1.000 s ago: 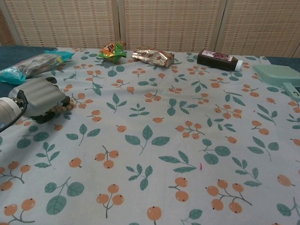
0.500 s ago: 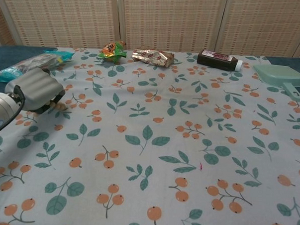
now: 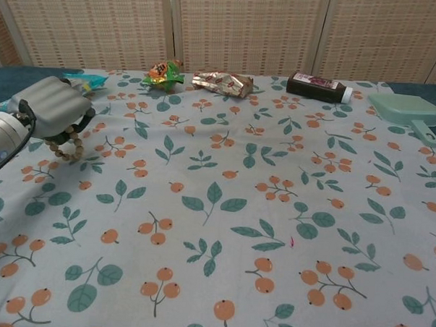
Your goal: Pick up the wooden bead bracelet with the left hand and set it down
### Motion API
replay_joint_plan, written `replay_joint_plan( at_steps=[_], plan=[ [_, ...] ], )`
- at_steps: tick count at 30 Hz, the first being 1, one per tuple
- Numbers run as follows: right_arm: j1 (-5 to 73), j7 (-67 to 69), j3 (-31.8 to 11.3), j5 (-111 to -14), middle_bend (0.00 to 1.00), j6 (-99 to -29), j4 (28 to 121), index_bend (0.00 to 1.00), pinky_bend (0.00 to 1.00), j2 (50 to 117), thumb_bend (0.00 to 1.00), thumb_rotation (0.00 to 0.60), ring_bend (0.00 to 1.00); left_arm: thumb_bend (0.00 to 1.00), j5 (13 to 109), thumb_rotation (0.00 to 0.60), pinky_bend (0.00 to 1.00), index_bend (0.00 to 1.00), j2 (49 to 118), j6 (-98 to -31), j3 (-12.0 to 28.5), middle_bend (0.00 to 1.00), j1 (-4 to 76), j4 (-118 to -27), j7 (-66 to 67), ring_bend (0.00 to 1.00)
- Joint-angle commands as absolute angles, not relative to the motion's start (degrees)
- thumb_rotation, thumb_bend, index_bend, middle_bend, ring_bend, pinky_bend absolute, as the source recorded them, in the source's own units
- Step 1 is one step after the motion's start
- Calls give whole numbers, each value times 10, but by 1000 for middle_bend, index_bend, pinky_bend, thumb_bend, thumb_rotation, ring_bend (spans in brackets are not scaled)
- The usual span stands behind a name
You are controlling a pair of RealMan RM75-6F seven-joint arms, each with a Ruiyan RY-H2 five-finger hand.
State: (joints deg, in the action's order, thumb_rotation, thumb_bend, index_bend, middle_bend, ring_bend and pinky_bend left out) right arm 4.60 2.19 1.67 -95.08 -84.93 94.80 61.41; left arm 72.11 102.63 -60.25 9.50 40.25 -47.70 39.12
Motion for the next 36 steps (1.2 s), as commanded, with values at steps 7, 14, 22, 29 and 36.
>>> replay_joint_plan(
  at_steps=[7,14,22,29,36],
  plan=[
    [48,30,21,-956,0,-846,950,0,0,609,151,559,0,646,418,600,276,855,963,-499,241,847,460,-576,528,542],
    [48,33,22,-959,0,-845,949,0,0,605,151,559,0,694,75,600,285,845,883,-562,310,849,505,-703,732,554],
    [46,46,28,-973,0,-855,954,0,0,597,151,559,0,694,-240,596,265,816,795,-548,411,829,520,-782,719,562],
    [44,54,32,-980,0,-858,956,0,0,593,151,560,0,743,-438,469,264,813,759,-521,462,822,520,-762,737,562],
    [44,54,34,-983,0,-858,957,0,0,592,151,560,0,739,-488,362,263,807,755,-506,502,821,503,-741,687,562]
  ],
)
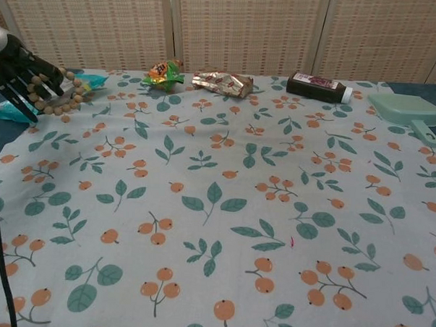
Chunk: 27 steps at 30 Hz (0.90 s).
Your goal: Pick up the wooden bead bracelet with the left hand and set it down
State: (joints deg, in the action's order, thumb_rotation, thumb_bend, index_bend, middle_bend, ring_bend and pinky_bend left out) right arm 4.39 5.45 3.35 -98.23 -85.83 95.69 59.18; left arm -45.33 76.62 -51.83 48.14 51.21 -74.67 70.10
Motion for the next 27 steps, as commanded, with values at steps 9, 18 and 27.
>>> replay_joint_plan(
  at_steps=[9,18,27],
  plan=[
    [45,52,36,-984,0,-853,958,0,0,594,152,558,0,701,-549,338,263,769,758,-480,540,822,470,-716,669,562],
    [47,53,38,-983,0,-847,959,0,0,596,151,558,0,692,-605,147,256,628,767,-424,582,736,407,-723,662,516],
    [47,52,39,-983,0,-845,960,0,0,597,151,558,0,573,-329,59,182,507,778,-313,529,581,330,-821,579,413]
  ],
)
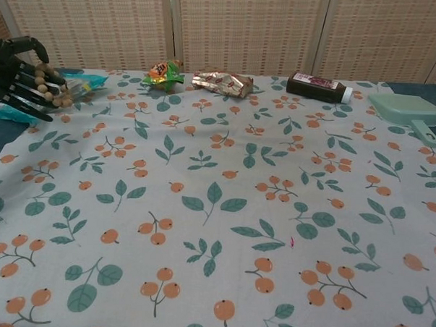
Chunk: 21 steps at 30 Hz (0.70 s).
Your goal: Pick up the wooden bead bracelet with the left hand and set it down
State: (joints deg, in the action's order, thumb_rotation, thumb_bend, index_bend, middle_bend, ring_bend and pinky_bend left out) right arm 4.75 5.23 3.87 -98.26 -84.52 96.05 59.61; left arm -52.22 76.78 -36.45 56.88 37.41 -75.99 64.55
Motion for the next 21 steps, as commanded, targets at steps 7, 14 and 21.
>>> replay_joint_plan(
  at_steps=[7,14,21],
  plan=[
    [48,47,40,-982,0,-841,962,0,0,598,151,558,0,505,-138,0,167,490,814,-309,479,546,302,-847,428,378],
    [46,48,39,-982,0,-847,962,0,0,598,151,557,0,503,-137,1,167,503,808,-268,442,585,312,-837,322,381],
    [46,49,40,-984,0,-848,960,0,0,599,151,558,0,501,-199,108,164,515,772,-172,396,618,335,-819,170,387]
  ],
)
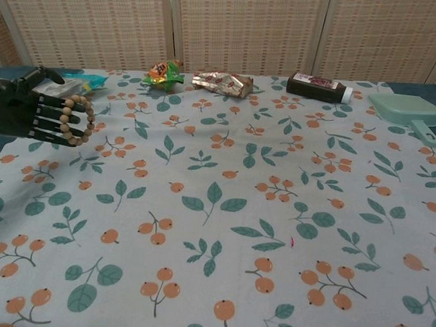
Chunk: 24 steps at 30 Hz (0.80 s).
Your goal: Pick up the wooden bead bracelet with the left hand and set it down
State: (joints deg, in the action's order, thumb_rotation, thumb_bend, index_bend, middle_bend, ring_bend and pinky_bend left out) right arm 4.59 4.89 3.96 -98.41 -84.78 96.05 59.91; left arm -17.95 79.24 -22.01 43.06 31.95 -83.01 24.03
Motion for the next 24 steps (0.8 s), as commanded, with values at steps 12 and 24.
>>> replay_joint_plan(
  at_steps=[12,24],
  plan=[
    [47,47,39,-983,0,-845,959,0,0,602,151,558,0,503,-119,299,155,512,744,-148,337,602,376,-797,7,368],
    [45,48,39,-983,0,-849,961,0,0,601,152,558,0,585,-13,213,147,513,739,-157,308,601,388,-809,-99,366]
  ],
)
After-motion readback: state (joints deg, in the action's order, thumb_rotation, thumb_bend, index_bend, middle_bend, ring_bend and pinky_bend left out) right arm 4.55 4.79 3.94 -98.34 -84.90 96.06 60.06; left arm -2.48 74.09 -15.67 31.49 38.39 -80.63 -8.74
